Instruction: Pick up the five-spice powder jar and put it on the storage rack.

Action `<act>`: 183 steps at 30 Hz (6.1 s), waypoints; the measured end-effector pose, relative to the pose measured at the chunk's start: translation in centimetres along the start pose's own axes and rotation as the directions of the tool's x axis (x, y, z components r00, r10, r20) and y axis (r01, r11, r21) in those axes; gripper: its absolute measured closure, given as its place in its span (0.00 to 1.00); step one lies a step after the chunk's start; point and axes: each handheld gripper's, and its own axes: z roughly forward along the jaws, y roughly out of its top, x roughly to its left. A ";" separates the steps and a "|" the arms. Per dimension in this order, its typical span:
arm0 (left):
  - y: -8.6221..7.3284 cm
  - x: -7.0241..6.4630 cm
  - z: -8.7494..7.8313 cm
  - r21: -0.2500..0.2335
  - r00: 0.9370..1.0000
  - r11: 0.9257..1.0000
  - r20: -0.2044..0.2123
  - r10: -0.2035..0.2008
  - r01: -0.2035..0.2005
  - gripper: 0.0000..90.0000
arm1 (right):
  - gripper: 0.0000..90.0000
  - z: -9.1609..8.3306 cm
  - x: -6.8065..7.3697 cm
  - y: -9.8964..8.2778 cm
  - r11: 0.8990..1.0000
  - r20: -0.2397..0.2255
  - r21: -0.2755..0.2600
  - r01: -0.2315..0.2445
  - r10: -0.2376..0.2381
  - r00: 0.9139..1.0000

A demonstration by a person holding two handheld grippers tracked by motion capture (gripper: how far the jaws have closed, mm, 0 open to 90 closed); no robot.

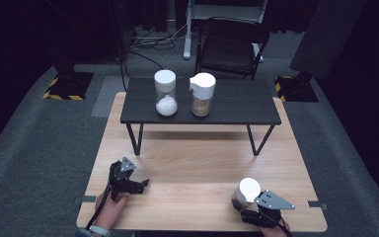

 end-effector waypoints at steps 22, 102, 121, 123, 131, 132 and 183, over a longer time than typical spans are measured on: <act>0.3 0.1 0.3 -0.001 1.000 1.000 0.000 0.001 -0.001 0.00 | 0.34 -2.8 -3.3 5.4 0.999 -0.002 -0.019 -0.028 0.028 1.000; 0.6 -0.6 0.6 0.001 1.000 1.000 -0.019 -0.024 0.024 0.00 | 0.34 1.8 -10.7 24.8 1.000 -0.010 -0.017 0.019 -0.019 1.000; 0.6 -0.6 0.6 0.000 1.000 1.000 -0.019 -0.025 0.025 0.00 | 0.34 5.2 -11.8 27.1 1.000 0.003 0.008 0.023 -0.023 1.000; 0.6 -0.6 0.6 0.000 1.000 1.000 -0.019 -0.024 0.024 0.00 | 0.34 5.6 -11.9 27.2 1.000 0.001 0.011 0.024 -0.024 1.000; 0.6 -0.6 0.6 0.000 1.000 1.000 -0.019 -0.025 0.025 0.00 | 0.34 6.9 -12.1 27.3 0.999 -0.006 0.035 0.020 -0.020 1.000; 0.6 -0.6 0.6 0.000 1.000 1.000 -0.019 -0.025 0.025 0.00 | 0.34 7.1 -12.2 27.3 0.999 -0.008 0.037 0.019 -0.019 1.000; 0.6 -0.6 0.6 -0.001 1.000 1.000 -0.020 -0.023 0.023 0.00 | 0.00 2.4 -13.4 22.4 0.999 -0.077 -0.044 -0.019 0.015 0.997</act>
